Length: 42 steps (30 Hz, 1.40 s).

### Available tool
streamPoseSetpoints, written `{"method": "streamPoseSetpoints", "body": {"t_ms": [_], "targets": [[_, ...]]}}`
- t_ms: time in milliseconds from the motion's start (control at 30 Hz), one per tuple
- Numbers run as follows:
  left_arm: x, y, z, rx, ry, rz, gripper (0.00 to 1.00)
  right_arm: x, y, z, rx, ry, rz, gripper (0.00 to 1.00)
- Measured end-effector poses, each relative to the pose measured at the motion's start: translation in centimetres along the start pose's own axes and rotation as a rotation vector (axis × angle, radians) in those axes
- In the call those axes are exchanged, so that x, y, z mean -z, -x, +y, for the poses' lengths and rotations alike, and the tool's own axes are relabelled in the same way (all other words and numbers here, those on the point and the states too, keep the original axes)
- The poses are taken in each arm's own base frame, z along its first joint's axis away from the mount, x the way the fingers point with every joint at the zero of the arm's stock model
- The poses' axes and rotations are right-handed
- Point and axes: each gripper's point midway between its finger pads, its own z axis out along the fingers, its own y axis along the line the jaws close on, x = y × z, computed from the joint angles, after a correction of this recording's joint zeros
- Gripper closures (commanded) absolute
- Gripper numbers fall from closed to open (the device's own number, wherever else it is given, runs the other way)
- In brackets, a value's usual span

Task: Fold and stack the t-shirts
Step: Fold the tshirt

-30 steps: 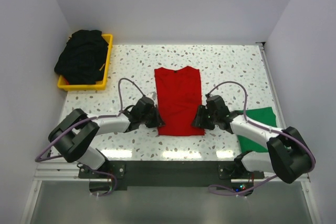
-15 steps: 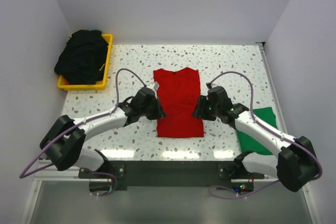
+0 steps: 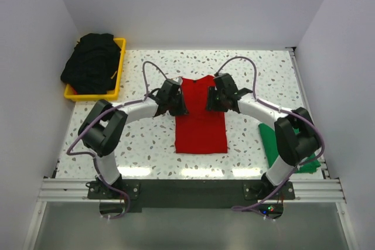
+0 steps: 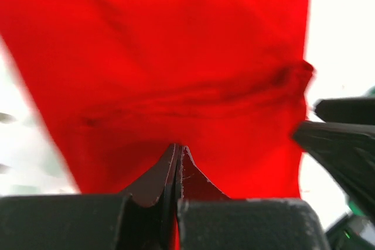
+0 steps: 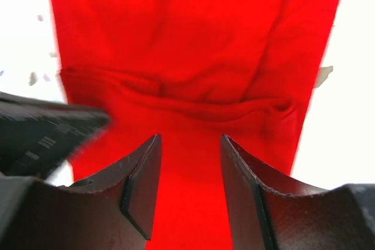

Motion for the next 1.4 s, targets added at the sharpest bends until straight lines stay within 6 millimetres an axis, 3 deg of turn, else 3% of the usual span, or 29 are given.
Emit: {"method": "streamPoseSetpoints", "body": {"t_ms": [200,333,933,1133,1300,1400], "targets": [[-0.5,1.8,4.3,0.059,0.077,-0.024,1.0,-2.4,0.0,-3.5,-0.043,-0.058,0.043,0.53],[-0.9,1.7,5.4,0.071,0.101,-0.021,1.0,-4.3,-0.5,-6.2,-0.101,-0.088,0.092,0.55],[-0.3,2.0,6.4,0.081,0.109,-0.057,1.0,-4.3,0.3,-7.0,-0.152,-0.062,0.09,0.56],[1.1,2.5,7.0,0.091,0.132,-0.058,0.96,-2.2,0.7,-6.7,-0.151,-0.061,0.085,0.55],[3.6,3.4,5.4,0.075,0.075,-0.1,0.95,2.1,3.1,-5.0,-0.146,0.002,-0.021,0.55],[5.1,1.9,4.6,0.055,0.033,-0.098,0.96,4.5,2.4,-3.6,-0.135,0.049,-0.062,0.55]]}}
